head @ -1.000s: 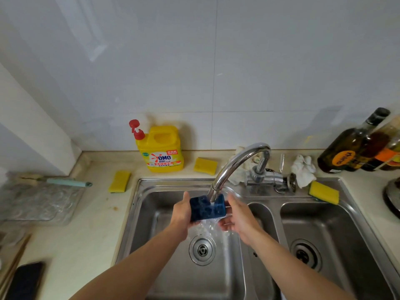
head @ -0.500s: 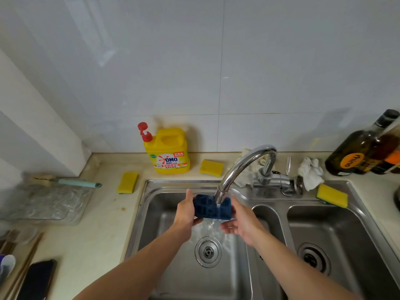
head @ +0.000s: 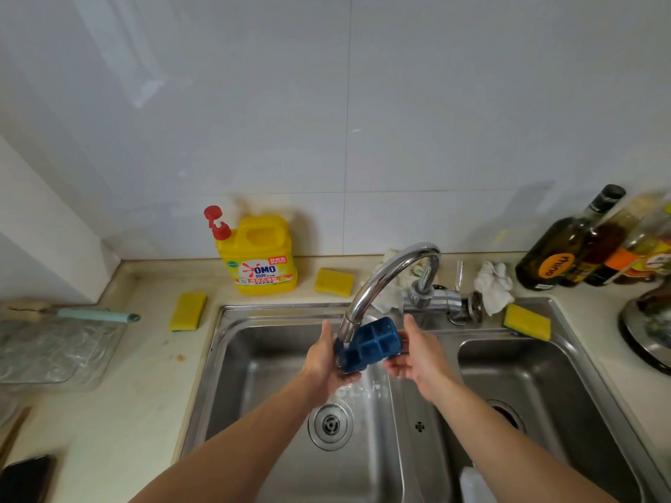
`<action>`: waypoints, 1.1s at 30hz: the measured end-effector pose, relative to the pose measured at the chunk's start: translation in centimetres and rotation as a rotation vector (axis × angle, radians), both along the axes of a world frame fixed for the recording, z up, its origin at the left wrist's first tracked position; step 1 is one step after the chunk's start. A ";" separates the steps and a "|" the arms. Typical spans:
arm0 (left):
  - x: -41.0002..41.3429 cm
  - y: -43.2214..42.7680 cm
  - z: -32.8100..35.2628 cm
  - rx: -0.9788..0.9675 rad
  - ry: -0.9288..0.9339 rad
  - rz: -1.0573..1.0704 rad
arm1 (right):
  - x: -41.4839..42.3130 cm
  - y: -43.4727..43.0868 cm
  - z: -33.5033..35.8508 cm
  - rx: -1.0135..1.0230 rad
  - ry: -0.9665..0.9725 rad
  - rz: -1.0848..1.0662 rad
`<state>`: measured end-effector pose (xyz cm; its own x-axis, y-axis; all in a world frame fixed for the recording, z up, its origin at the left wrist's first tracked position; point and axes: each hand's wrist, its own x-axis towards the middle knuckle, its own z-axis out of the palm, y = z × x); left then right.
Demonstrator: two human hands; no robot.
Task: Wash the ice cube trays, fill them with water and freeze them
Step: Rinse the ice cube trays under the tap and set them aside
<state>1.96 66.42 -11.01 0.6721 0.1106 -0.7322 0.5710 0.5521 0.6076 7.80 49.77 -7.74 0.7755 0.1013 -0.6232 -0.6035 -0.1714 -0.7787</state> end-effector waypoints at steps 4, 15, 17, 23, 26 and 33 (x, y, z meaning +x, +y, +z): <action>-0.8 0.5 0.2 0.127 0.037 0.041 | -0.6 0.4 -0.3 -0.006 0.048 -0.005; -3.5 6.0 1.6 0.648 -0.094 0.099 | -3.9 6.5 -1.1 0.139 0.189 0.178; -3.5 5.8 1.6 0.677 -0.152 0.047 | -3.4 6.0 -0.9 0.134 0.170 0.138; -1.8 2.2 0.8 0.446 -0.125 0.003 | -1.5 1.8 -0.4 0.076 0.092 0.031; -0.5 0.0 0.2 0.335 -0.069 -0.036 | -0.9 -0.4 -0.1 0.049 0.058 -0.029; -0.8 -1.0 0.3 0.473 -0.117 -0.132 | -1.7 -2.6 -0.2 -0.001 0.154 0.167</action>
<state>1.15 65.47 -10.76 0.7773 0.3203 -0.5416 0.5308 0.1284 0.8377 6.13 47.18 -7.92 0.6440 0.2193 -0.7329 -0.6781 -0.2798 -0.6796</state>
